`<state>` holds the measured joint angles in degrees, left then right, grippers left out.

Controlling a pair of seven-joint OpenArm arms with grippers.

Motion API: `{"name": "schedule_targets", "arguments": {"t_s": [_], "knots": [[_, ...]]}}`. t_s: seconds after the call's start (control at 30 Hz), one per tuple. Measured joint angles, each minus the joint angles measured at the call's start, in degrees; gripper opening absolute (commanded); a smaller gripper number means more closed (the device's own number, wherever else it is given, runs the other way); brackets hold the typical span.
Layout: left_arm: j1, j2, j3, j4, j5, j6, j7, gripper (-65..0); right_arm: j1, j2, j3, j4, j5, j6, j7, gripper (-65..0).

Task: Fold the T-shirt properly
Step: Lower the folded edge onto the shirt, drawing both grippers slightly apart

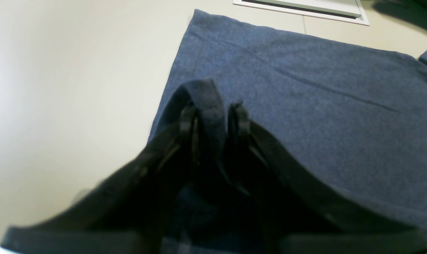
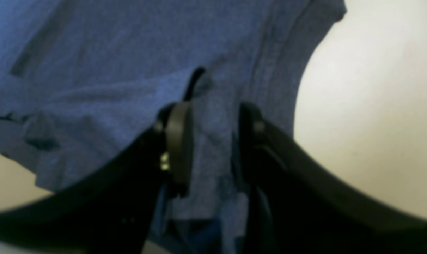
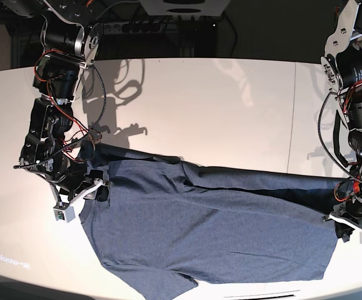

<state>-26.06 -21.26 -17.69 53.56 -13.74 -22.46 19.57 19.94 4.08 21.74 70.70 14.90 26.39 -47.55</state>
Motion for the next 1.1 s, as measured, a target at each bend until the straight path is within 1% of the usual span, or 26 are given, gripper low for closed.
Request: {"name": "schedule_targets", "arguments": {"t_s": [0.1,0.2,0.27,0.37,0.43,0.53,0.6,0.63,0.67,0.7,0.73,0.83,1.1], "knots": [[0.0,0.0,0.0,0.0,0.0,0.0,-1.7,-48.2,0.0,0.0,0.0,0.0,0.0,0.0,0.1,-42.4],[0.0,0.2,0.0,0.0,-2.5,0.0,-4.6,-48.2,0.0,0.0,0.0,0.0,0.0,0.0,0.9,-42.4],[0.0,0.1,0.0,0.0,-3.8,0.0,-4.6,-48.2,0.0,0.0,0.0,0.0,0.0,0.0,1.0,-42.4],[0.0,0.2,0.0,0.0,-3.9,0.0,-2.4,-48.2,0.0,0.0,0.0,0.0,0.0,0.0,1.0,-42.4],[0.0,0.7,-0.1,0.0,-3.9,0.1,-2.2,-48.2,0.0,0.0,0.0,0.0,0.0,0.0,1.0,-42.4],[0.0,2.3,-0.2,0.0,-3.9,0.1,-1.7,-48.2,0.0,0.0,0.0,0.0,0.0,0.0,1.0,-42.4],[0.2,3.5,-0.2,0.0,-3.9,0.2,0.2,-48.2,0.0,0.0,0.0,0.0,-0.2,0.0,1.0,-42.4],[0.2,4.2,-0.2,0.0,-3.9,0.9,1.9,-48.2,-0.1,0.0,0.0,0.0,-0.2,0.0,1.0,-42.4],[0.2,4.6,-0.1,0.0,-3.9,2.4,3.0,-48.2,-0.1,0.0,0.0,0.0,-0.2,0.0,1.0,-42.5],[0.3,5.1,-0.1,0.0,-2.9,4.2,3.1,-48.2,-0.1,0.0,0.0,0.0,-0.2,0.0,0.9,-42.4],[0.3,5.4,-0.1,0.0,-1.1,4.8,3.1,-48.2,-0.1,0.0,0.0,0.0,-0.2,0.0,0.6,-42.4],[0.3,5.1,-0.1,0.0,4.6,4.9,2.6,-48.2,-0.1,0.0,0.0,0.0,-0.2,0.0,0.2,-42.4],[0.3,4.7,-0.2,0.0,13.4,4.9,0.9,-48.2,-0.1,0.0,0.0,0.0,-0.2,0.0,0.1,-42.4]]}}
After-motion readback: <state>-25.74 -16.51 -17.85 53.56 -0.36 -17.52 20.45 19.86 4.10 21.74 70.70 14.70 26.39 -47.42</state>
